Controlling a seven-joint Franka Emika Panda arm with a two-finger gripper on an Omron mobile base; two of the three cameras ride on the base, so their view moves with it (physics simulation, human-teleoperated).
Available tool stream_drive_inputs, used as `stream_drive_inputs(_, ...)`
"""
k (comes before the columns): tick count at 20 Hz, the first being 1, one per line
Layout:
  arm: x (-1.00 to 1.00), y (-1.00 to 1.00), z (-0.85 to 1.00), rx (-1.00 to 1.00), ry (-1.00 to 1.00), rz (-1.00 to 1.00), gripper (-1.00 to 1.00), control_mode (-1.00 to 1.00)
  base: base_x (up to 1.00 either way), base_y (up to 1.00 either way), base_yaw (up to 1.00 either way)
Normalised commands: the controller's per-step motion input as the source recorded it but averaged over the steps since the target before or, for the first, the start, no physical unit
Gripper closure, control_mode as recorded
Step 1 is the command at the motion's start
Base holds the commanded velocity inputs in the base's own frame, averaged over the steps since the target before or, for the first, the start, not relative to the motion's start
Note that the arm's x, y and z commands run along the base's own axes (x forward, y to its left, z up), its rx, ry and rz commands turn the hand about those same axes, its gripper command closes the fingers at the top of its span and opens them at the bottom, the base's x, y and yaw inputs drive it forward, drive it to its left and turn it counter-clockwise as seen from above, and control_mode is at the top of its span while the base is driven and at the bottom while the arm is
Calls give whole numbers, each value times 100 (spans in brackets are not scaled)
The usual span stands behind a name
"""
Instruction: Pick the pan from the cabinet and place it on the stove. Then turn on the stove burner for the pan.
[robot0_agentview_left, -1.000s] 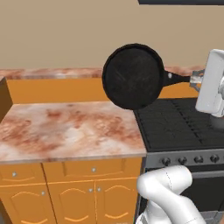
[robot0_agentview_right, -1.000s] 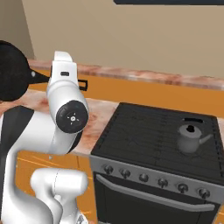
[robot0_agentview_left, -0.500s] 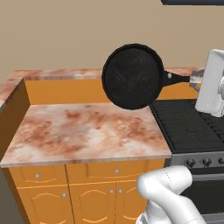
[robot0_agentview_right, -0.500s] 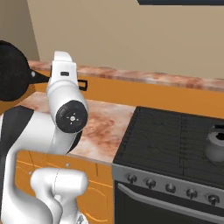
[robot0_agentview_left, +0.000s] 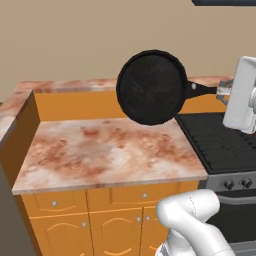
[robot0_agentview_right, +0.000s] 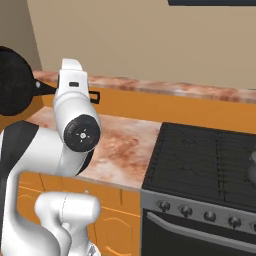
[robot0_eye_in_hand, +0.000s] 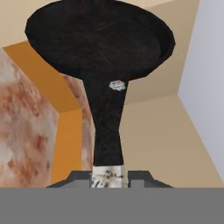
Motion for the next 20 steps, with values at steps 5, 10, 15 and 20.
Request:
stream_drive_inputs(5, 0, 0, 0, 0, 0, 0, 100, 100, 25, 39, -13)
stream_drive_inputs(10, 0, 0, 0, 0, 0, 0, 100, 100, 30, 40, -13)
stream_drive_inputs(15, 0, 0, 0, 0, 0, 0, 100, 100, 39, 21, -12)
stream_drive_inputs(20, 0, 0, 0, 0, 0, 0, 100, 100, 44, 6, -12)
